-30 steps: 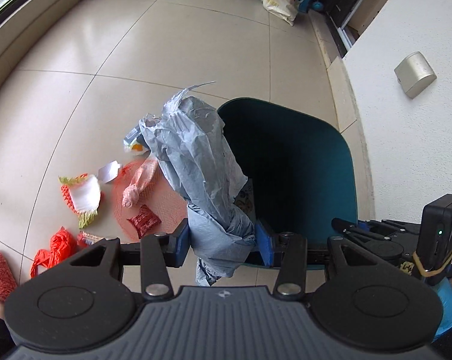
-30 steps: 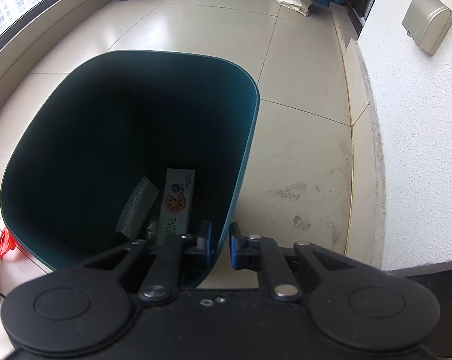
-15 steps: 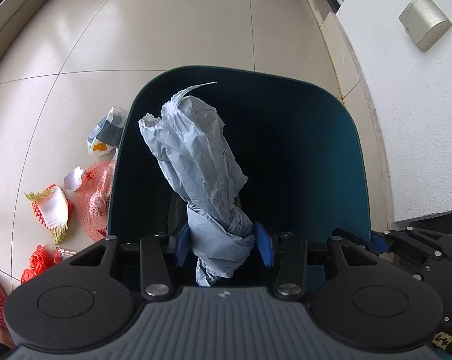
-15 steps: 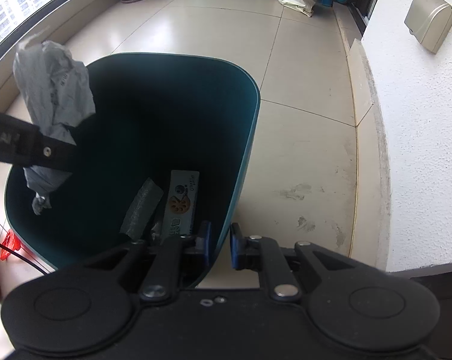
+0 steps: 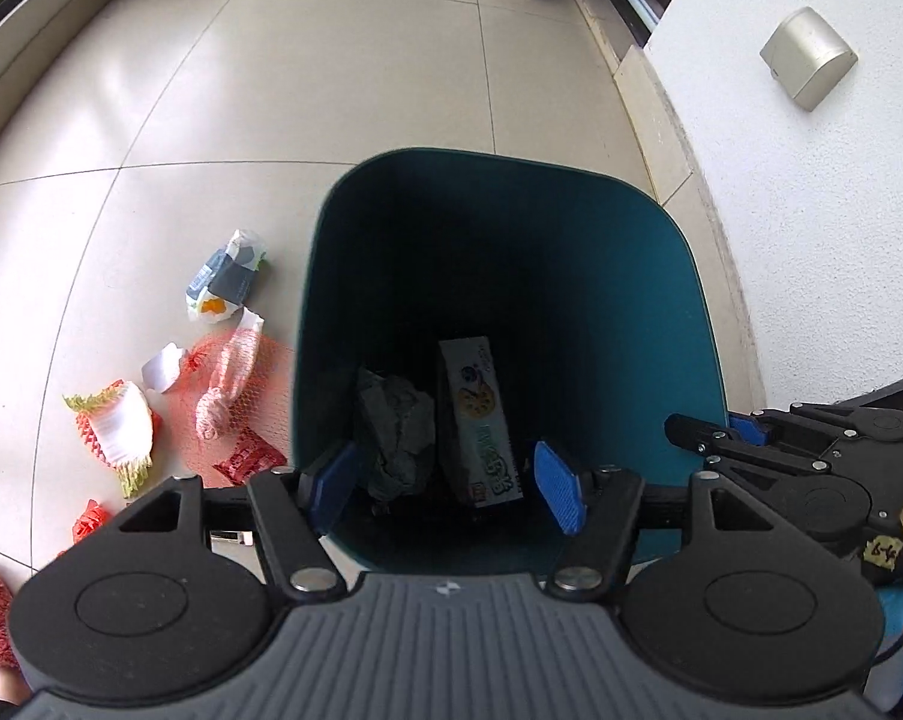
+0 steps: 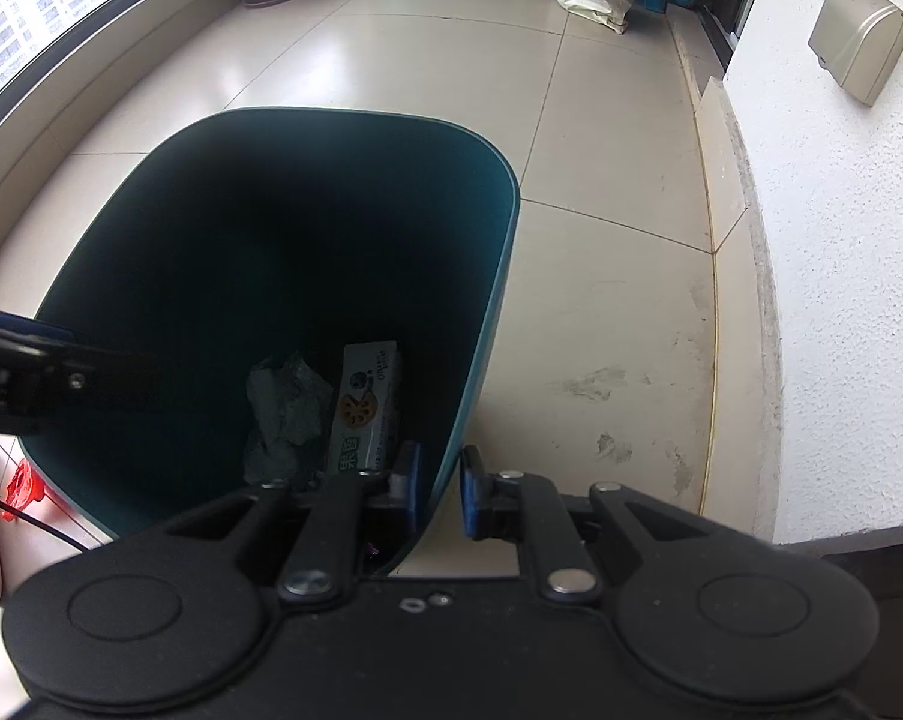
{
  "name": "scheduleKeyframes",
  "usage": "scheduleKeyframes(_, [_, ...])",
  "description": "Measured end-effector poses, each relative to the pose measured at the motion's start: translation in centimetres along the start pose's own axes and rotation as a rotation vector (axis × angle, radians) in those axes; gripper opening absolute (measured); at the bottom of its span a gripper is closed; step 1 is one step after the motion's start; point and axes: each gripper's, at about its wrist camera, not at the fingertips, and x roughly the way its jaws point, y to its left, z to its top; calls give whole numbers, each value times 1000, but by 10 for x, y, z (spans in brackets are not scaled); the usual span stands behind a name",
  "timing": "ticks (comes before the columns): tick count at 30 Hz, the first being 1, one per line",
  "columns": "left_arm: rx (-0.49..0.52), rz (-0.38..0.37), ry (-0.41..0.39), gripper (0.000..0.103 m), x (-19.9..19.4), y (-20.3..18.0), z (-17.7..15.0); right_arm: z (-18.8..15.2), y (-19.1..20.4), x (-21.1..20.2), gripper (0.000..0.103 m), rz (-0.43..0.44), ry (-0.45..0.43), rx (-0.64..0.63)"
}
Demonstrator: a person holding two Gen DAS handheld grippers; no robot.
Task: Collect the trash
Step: 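Carry the grey bag with the left tool and release it into the bin, then lower the left tool and close it on the red plastic bag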
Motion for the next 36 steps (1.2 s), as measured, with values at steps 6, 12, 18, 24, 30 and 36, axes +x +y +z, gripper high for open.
scheduleKeyframes(6, [-49, 39, -87, 79, -46, 61, -17, 0, 2, -2, 11, -3, -4, 8])
scheduleKeyframes(12, [-221, 99, -63, 80, -51, 143, -41, -2, 5, -1, 11, -20, -2, -5])
scheduleKeyframes(18, [-363, 228, 50, 80, -3, 225, -73, -3, 9, -2, 11, -40, -4, -29])
scheduleKeyframes(24, [-502, 291, 150, 80, 67, 289, -99, -4, 16, -1, 11, -60, -8, -48])
scheduleKeyframes(30, [-564, 290, 266, 80, 141, 325, -122, -4, 22, 1, 11, -71, 7, -61])
scheduleKeyframes(36, [-553, 318, 320, 80, 181, 337, -127, 0, 30, 7, 12, -95, 30, -91])
